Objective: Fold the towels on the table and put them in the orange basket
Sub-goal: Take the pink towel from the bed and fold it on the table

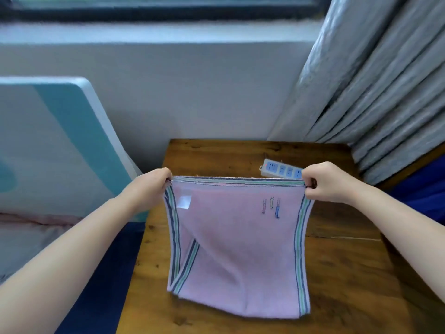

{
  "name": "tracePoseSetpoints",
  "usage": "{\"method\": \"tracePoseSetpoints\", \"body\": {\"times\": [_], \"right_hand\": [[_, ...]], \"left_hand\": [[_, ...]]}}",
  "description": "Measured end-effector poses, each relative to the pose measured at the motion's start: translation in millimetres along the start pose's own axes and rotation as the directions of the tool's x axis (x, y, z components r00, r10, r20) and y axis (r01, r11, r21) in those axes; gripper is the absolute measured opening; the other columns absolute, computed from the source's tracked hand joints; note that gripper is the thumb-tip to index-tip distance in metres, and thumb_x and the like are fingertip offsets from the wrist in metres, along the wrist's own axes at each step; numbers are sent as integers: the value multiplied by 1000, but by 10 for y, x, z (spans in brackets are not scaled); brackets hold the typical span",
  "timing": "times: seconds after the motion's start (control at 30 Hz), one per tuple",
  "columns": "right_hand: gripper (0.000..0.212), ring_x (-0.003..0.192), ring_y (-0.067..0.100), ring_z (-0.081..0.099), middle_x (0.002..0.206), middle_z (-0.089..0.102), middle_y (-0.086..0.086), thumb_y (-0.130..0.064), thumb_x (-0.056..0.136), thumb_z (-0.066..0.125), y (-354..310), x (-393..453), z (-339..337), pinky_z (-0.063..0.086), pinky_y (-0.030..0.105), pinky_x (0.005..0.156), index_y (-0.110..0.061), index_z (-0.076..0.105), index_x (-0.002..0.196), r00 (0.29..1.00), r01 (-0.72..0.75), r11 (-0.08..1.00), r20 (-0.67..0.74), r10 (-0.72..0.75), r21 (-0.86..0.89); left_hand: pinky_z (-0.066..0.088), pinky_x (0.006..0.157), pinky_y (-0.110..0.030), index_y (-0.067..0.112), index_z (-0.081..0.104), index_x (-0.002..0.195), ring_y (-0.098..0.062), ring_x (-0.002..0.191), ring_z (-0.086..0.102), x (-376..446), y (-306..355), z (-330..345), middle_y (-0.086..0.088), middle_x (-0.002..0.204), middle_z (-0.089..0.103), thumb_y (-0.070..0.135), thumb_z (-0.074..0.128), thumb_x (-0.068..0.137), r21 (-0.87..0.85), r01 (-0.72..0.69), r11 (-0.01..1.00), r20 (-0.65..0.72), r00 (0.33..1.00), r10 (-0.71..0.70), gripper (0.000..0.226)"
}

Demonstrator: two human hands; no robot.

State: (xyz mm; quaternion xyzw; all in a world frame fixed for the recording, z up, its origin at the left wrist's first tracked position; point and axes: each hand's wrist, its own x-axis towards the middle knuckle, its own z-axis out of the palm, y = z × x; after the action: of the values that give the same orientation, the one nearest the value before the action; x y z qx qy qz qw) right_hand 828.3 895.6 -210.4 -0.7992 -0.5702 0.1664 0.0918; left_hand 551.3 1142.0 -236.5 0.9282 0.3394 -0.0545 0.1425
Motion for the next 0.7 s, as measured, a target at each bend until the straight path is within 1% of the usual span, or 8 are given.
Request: {"method": "tracePoseSetpoints", "body": {"times": [0.1, 0.2, 0.27, 0.33, 0.4, 0.47, 0.57, 0.7], "right_hand": [[34, 56, 23, 48, 54, 46, 7, 10, 61, 65, -176, -101, -412, 31, 28, 55, -12, 40, 54, 959, -3, 1000, -284, 7, 15], [16, 48, 30, 55, 50, 53, 18, 7, 58, 56, -425, -366, -761, 43, 28, 49, -3, 46, 50, 777, 88, 989, -613, -144, -121], [13, 48, 30, 58, 52, 57, 18, -4, 61, 46, -588, -514, -861, 50, 30, 48, 2, 52, 51, 696, 100, 956, -668, -265, -275], [17, 63, 31, 63, 65, 63, 20, -8, 69, 45, -758, -571, -900, 50, 31, 57, 1, 56, 58, 844, 57, 916, -471, -257, -398], [15, 88, 28, 62, 89, 66, 16, -10, 80, 49, -855, -638, -955, 44, 32, 75, -13, 51, 65, 996, 44, 882, -48, -75, -469], [17, 88, 29, 62, 88, 66, 16, -7, 79, 57, -852, -703, -1113, 43, 33, 75, -14, 53, 65, 999, -23, 922, -54, 3, -387], [3, 78, 35, 64, 77, 66, 25, 7, 71, 64, -792, -799, -1394, 45, 36, 69, 6, 64, 74, 849, -68, 985, -527, -26, -158], [6, 85, 30, 59, 74, 56, 11, -1, 78, 57, -891, -743, -1306, 33, 26, 64, -6, 58, 74, 972, -169, 967, -196, 131, -190]], "left_hand": [[50, 65, -41, -7, 59, 90, -39, 75, 63, -159, 131, -449, -24, 89, 63, -4, 46, 87, 4, -132, 991, -426, 896, 121, 13], [51, 45, -38, -11, 61, 75, -37, 54, 64, -362, 178, -798, -26, 71, 64, -7, 53, 70, 105, -216, 971, -681, 696, 229, 10], [53, 57, -39, -8, 61, 85, -37, 70, 66, -443, 185, -949, -24, 85, 66, -7, 50, 77, 127, -187, 974, -584, 780, 226, 13], [48, 77, -34, 1, 57, 103, -30, 99, 62, -475, 224, -1040, -14, 110, 61, -2, 43, 86, 304, -124, 944, -186, 965, 186, 22], [47, 82, -30, 8, 52, 112, -24, 109, 58, -539, 308, -1152, -5, 119, 55, 2, 43, 87, 416, -143, 898, -1, 988, 157, 27], [53, 66, -28, 1, 60, 98, -29, 88, 67, -528, 361, -1355, -14, 101, 64, -7, 59, 75, 520, -216, 827, -191, 913, 359, 24], [54, 63, -36, -10, 64, 84, -39, 72, 66, -573, 351, -1584, -28, 84, 67, -15, 63, 72, 250, -274, 928, -492, 790, 366, 13], [45, 85, -31, 4, 57, 109, -25, 106, 56, -624, 499, -1463, -11, 117, 59, 4, 40, 91, 221, -109, 969, -161, 976, 146, 25]]}}
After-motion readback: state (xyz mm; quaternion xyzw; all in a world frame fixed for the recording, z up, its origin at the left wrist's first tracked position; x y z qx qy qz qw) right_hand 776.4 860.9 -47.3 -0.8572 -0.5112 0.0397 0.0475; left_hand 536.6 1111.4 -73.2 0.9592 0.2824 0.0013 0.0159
